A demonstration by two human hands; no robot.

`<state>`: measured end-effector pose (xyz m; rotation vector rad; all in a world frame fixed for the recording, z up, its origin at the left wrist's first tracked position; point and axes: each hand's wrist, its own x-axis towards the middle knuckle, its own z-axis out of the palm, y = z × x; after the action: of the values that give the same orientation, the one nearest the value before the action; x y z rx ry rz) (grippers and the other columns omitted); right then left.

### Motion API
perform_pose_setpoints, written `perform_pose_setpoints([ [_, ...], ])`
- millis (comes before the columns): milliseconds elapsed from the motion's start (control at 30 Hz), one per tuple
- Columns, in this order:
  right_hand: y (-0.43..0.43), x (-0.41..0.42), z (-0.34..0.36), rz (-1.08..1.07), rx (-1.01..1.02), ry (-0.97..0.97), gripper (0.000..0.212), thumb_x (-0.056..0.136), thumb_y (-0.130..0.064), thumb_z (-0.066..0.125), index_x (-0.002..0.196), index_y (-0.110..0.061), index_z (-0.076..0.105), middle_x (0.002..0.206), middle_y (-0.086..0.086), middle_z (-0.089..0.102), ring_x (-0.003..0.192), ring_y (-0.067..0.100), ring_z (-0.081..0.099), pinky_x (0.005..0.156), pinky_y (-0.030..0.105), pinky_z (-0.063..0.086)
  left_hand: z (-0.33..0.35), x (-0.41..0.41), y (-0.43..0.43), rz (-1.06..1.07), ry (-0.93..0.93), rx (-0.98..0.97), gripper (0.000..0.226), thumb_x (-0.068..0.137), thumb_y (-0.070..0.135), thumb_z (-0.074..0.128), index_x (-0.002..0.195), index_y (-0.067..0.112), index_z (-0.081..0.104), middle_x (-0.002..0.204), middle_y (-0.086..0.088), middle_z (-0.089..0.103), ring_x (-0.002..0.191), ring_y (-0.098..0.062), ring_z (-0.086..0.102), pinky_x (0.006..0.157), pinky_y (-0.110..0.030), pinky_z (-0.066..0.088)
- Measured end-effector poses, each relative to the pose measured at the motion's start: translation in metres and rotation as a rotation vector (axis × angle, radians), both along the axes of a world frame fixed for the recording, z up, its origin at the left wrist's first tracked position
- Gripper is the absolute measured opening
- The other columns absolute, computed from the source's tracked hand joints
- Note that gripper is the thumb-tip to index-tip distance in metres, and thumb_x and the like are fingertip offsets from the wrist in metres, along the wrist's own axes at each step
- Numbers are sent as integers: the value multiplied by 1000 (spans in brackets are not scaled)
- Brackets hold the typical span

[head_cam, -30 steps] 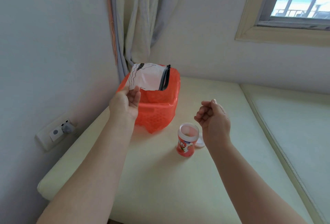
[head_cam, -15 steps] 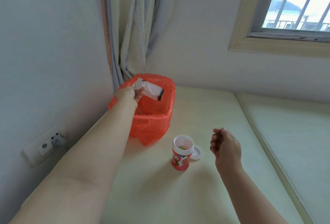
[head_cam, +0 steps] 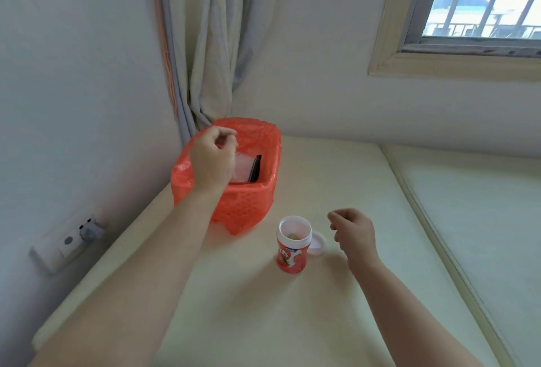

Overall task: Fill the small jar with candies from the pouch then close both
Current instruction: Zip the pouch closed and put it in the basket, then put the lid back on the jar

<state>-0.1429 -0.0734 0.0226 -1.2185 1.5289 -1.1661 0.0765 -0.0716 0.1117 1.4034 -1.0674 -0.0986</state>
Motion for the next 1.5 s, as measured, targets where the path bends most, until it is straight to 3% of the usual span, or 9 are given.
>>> perform_pose_setpoints([
  [100, -5, -3, -8, 55, 35, 398, 23, 81, -19, 60, 101, -7, 63, 89, 2, 58, 84, 19, 52, 72, 26, 37, -27, -24, 32, -181, 39, -30, 21, 82, 8, 54, 75, 26, 62, 64, 9, 61, 53, 1, 52, 59, -17, 44],
  [200, -7, -3, -8, 139, 83, 564, 20, 77, -22, 63, 91, -7, 63, 90, 2, 58, 84, 20, 52, 66, 26, 37, -63, -42, 59, -294, 106, 7, 16, 76, 21, 55, 81, 36, 60, 72, 10, 63, 61, -2, 53, 65, -20, 45],
  [300, -10, 0, -7, 192, 140, 628, 13, 74, -23, 65, 80, -12, 60, 88, 4, 63, 82, 22, 57, 55, 25, 36, -93, -50, 73, -439, 83, 94, 39, 64, 36, 56, 102, 38, 53, 97, 11, 60, 83, -1, 55, 77, -14, 43],
  [433, -11, 3, -10, 163, 152, 709, 15, 73, -17, 61, 86, -10, 66, 92, 5, 66, 84, 24, 60, 63, 25, 39, -110, -60, 75, -598, 41, 311, 66, 54, 45, 59, 116, 42, 38, 120, 18, 52, 113, 7, 47, 87, -4, 33],
  [633, -9, -1, -11, 46, 10, 548, 11, 75, -14, 57, 73, -6, 65, 82, 8, 70, 78, 28, 66, 68, 32, 52, -122, -76, 65, -626, 109, 350, 68, 54, 41, 70, 116, 34, 46, 105, 16, 61, 98, -9, 60, 92, -35, 51],
  [1067, -18, 11, -9, 145, 137, 855, 27, 79, -30, 58, 93, -8, 65, 90, 6, 63, 79, 25, 55, 62, 26, 38, -120, -80, 66, -551, 117, 356, 51, 51, 47, 66, 99, 44, 48, 94, 23, 63, 83, 13, 58, 77, -10, 45],
  [1300, -13, 9, -1, 48, 13, 597, 16, 71, -10, 53, 66, 0, 64, 72, 14, 67, 72, 34, 60, 62, 29, 46, -121, -80, 65, -554, 142, 367, 49, 50, 46, 67, 96, 45, 49, 93, 21, 64, 81, 12, 59, 77, -13, 47],
  [1433, -3, 16, 15, 22, -257, 246, 13, 78, -12, 61, 88, -8, 69, 78, 7, 69, 81, 30, 68, 80, 45, 56, -118, -80, 65, -556, 157, 384, 47, 51, 40, 69, 92, 47, 47, 90, 22, 62, 75, 17, 57, 68, -4, 44],
  [1500, 6, 20, 25, 43, -403, 215, 16, 81, -11, 63, 95, -9, 69, 80, 1, 68, 79, 23, 66, 82, 35, 56, -117, -80, 65, -550, 136, 388, 44, 57, 33, 70, 92, 47, 46, 89, 23, 61, 74, 19, 56, 68, -3, 44],
])
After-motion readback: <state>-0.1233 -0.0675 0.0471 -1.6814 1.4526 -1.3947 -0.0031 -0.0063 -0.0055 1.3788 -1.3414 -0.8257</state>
